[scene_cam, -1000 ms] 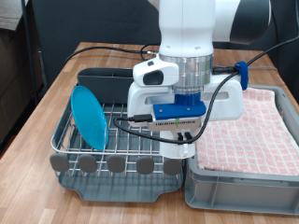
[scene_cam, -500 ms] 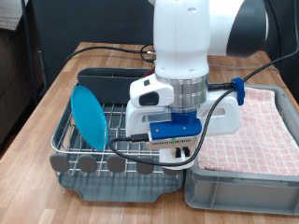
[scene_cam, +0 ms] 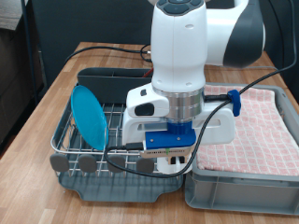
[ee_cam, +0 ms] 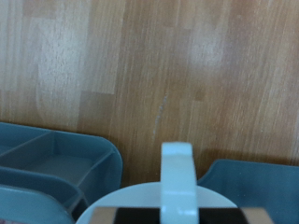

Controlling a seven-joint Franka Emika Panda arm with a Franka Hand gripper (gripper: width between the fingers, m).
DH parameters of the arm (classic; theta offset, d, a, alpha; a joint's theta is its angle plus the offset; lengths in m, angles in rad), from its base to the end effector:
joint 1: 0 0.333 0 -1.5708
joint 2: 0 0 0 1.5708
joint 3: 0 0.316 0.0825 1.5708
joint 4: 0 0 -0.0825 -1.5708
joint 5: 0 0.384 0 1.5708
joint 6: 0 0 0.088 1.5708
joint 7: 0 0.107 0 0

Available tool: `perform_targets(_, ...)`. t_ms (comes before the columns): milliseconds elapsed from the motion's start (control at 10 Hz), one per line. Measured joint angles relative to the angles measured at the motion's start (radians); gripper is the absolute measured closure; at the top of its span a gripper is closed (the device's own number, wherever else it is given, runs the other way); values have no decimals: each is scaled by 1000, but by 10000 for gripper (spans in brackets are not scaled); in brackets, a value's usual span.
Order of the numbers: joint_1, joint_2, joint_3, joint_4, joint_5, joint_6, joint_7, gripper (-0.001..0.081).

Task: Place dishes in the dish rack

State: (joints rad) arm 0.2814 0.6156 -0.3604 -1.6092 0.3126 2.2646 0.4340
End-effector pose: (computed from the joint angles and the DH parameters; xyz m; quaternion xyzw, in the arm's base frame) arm 0.6992 -0.0120 0.2936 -0.9490 0.3113 -0.0391 0.0302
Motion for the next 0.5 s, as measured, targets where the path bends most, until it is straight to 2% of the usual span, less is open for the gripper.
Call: perform_targets(500,-3,54,-8,62,-16,-34,0,738)
